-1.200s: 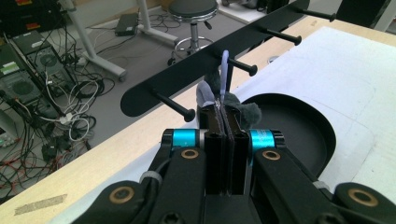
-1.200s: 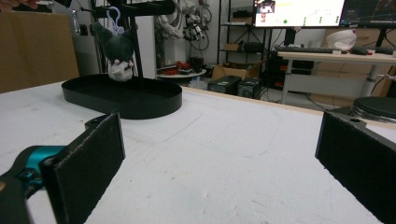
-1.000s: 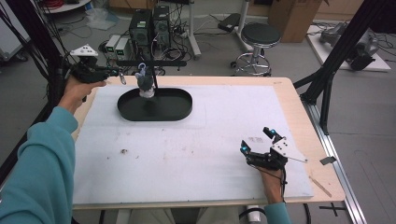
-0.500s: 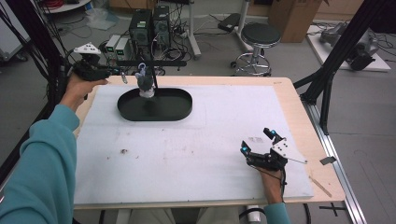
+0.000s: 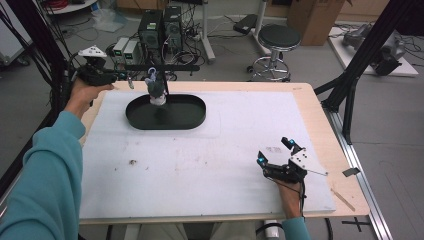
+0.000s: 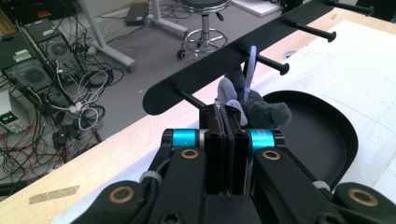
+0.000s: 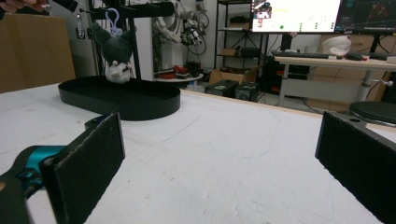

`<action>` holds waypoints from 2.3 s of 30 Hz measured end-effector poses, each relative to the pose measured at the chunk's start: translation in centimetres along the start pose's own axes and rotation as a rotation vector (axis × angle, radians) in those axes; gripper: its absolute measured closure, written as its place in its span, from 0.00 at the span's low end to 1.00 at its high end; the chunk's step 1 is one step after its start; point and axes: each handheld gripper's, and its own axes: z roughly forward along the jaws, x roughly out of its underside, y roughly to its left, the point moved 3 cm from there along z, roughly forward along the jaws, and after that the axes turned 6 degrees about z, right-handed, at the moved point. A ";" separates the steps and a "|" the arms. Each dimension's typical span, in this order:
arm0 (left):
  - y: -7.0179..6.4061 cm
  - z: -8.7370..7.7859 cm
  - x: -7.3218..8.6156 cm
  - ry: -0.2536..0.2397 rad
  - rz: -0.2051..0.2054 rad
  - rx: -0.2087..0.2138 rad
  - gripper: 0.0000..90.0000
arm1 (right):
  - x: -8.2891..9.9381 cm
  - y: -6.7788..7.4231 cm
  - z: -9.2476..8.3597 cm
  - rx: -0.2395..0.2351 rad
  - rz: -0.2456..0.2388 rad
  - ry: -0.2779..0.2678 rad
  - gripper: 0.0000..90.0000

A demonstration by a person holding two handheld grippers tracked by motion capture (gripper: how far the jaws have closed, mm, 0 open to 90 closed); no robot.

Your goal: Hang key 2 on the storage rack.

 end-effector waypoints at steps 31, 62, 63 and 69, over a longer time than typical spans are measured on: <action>0.8 1.6 -0.4 -0.008 -0.001 -0.093 0.97 | 0.5 0.0 0.0 0.005 -0.002 0.001 0.01; -6.7 -7.8 2.0 -0.378 0.030 0.076 0.08 | 1.0 -0.2 0.2 0.012 0.000 0.019 0.01; -7.3 -8.0 2.6 -0.385 0.036 0.091 0.07 | 1.0 -0.2 0.2 0.012 0.000 0.018 0.01; -12.6 -8.3 7.3 -0.418 0.113 0.082 0.02 | 1.0 -0.2 0.2 0.015 0.000 0.020 0.01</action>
